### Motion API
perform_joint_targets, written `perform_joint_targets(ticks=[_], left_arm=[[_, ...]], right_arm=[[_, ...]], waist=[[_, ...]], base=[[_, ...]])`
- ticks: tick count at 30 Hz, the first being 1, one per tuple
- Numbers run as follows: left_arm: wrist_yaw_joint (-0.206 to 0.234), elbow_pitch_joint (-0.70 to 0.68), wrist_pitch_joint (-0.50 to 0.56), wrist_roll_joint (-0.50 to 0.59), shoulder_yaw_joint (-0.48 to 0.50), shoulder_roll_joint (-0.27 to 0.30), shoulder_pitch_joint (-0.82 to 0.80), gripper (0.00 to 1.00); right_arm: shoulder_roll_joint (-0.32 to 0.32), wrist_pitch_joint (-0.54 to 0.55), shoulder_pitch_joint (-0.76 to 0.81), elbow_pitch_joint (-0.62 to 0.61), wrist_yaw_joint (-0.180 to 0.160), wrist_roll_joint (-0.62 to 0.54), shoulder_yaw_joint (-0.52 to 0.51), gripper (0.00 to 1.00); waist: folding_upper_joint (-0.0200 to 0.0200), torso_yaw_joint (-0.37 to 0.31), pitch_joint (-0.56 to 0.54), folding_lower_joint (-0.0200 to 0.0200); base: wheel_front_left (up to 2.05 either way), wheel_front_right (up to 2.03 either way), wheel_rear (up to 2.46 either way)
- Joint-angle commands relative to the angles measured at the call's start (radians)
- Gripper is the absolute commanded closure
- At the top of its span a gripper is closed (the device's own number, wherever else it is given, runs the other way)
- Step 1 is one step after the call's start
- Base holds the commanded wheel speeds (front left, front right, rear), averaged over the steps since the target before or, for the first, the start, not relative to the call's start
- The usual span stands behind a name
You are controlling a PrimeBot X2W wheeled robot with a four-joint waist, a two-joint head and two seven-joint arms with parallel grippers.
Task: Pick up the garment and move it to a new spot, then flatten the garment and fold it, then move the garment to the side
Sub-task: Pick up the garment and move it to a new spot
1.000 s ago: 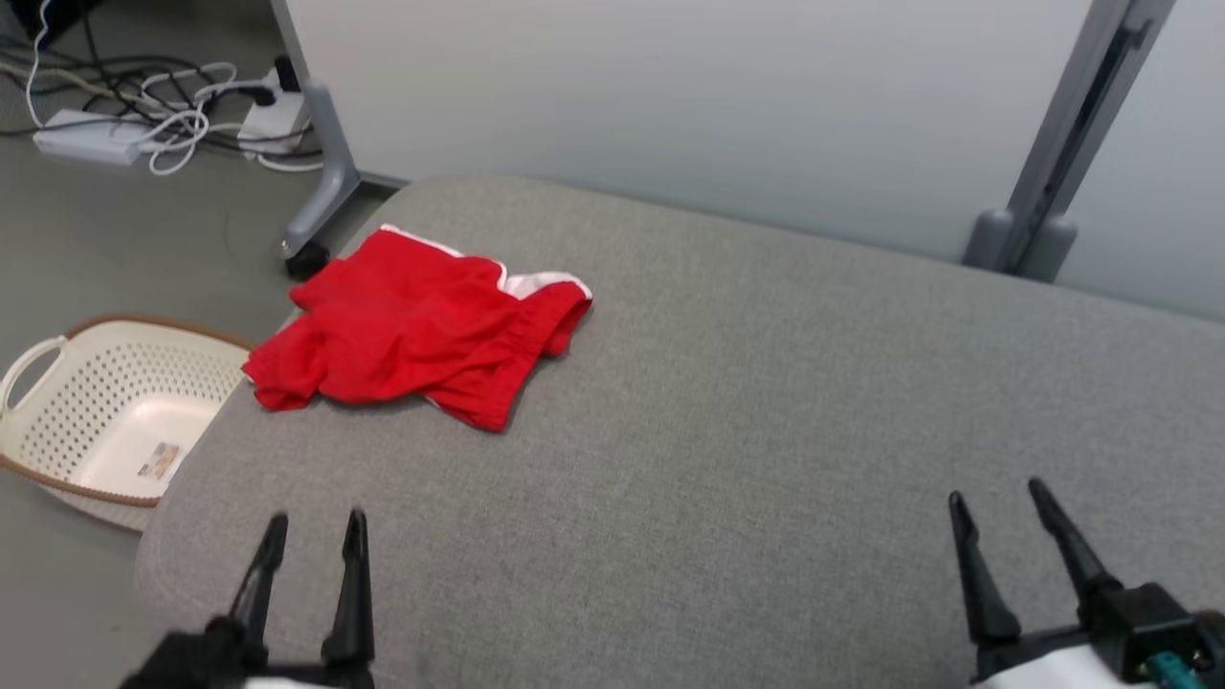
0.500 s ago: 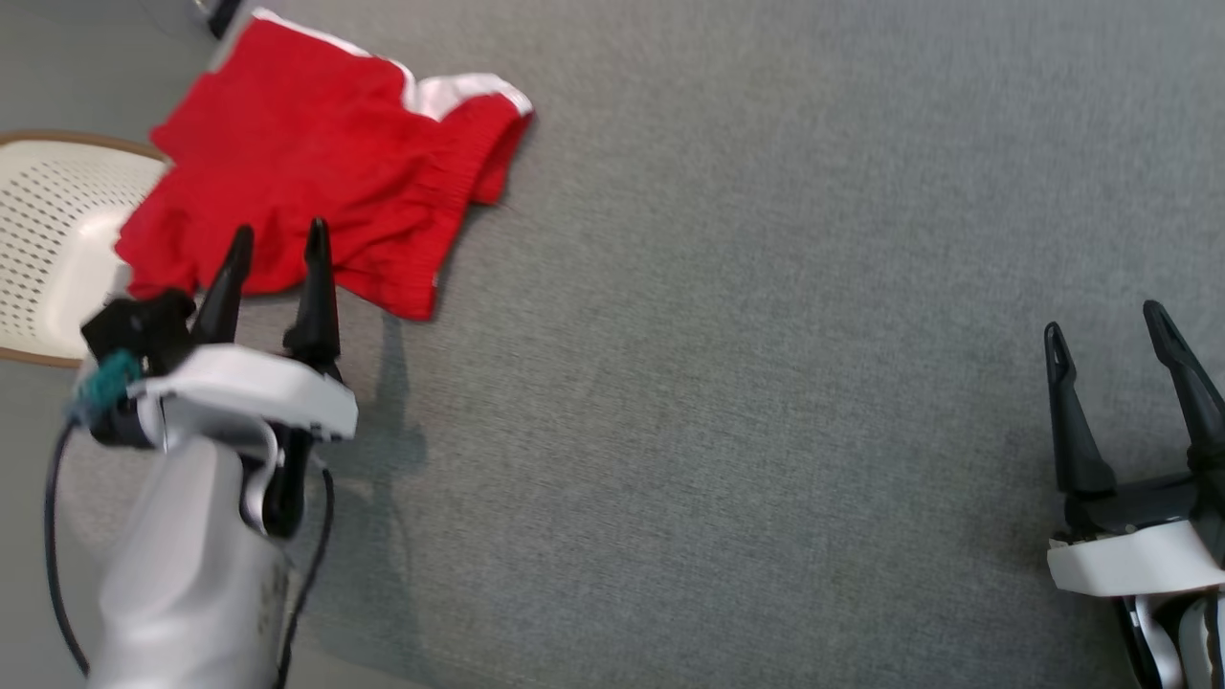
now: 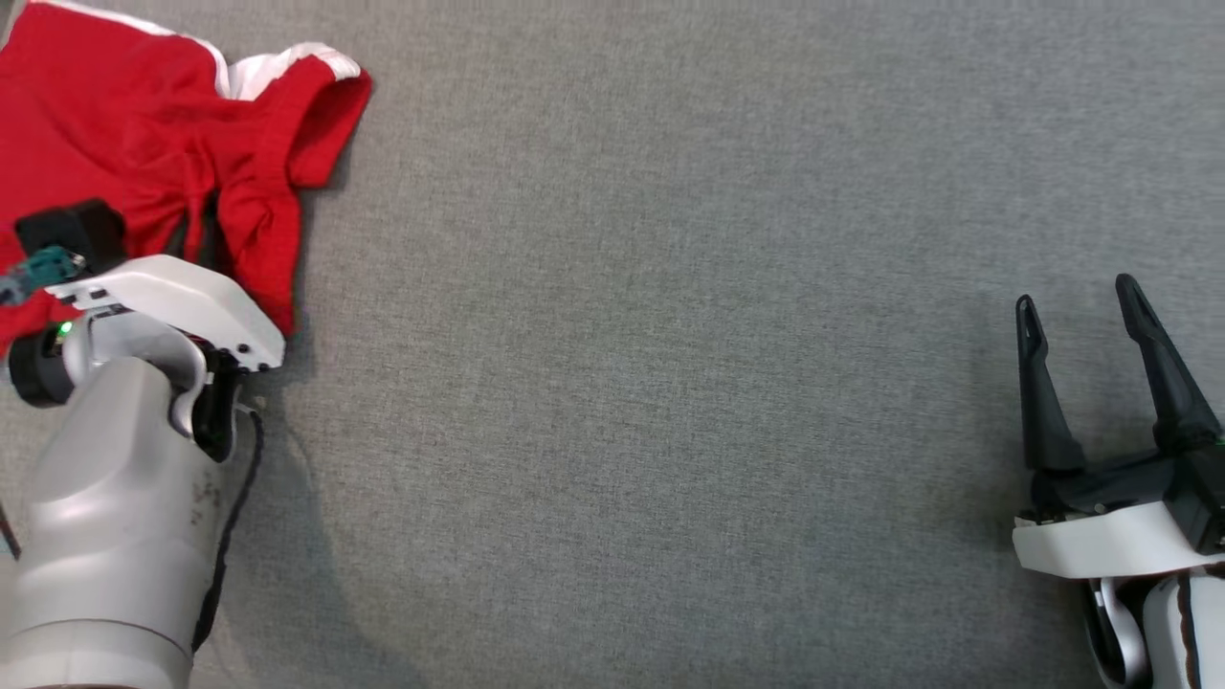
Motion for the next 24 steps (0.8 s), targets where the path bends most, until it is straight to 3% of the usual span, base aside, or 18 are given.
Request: perform_joint_targets(ticks=[1, 6, 11, 18, 21, 24], left_arm=[[-0.009, 0.002, -0.007, 0.006, -0.020, -0.010, 0.006, 1.00], [-0.008, -0.152, -0.050, -0.046, -0.175, -0.046, 0.055, 1.00], [-0.008, -0.420, -0.034, -0.128, -0.348, -0.029, 0.117, 1.00], [-0.008, -0.893, 0.112, -0.254, -0.487, -0.032, 0.209, 1.00], [-0.009, -1.072, 0.185, -0.399, -0.526, -0.074, 0.269, 1.00], [0.005, -1.140, 0.245, -0.516, -0.530, -0.085, 0.322, 1.00]], right_arm=[[0.004, 0.000, 0.001, 0.004, 0.000, 0.007, -0.004, 0.00], [0.041, 0.000, 0.033, 0.035, 0.000, 0.034, 0.004, 0.00], [0.070, 0.000, 0.049, 0.057, 0.000, 0.070, 0.031, 0.00], [0.077, 0.000, 0.049, 0.052, 0.000, 0.135, 0.030, 0.00], [0.077, 0.000, 0.045, 0.047, 0.000, 0.164, 0.021, 0.00], [0.078, 0.000, 0.042, 0.037, 0.000, 0.187, 0.006, 0.00]], waist=[[0.0000, -0.013, -0.032, 0.0000], [0.0000, -0.039, -0.145, 0.0000], [0.0000, -0.106, -0.248, 0.0000], [0.0000, -0.241, -0.282, 0.0000], [0.0000, -0.297, -0.266, 0.0000], [0.0000, -0.346, -0.244, 0.0000]], base=[[0.00, 0.00, 0.00], [0.00, 0.00, 0.00], [0.00, 0.00, 0.00], [0.00, 0.00, 0.00], [0.00, 0.00, 0.00], [0.00, 0.00, 0.00]])
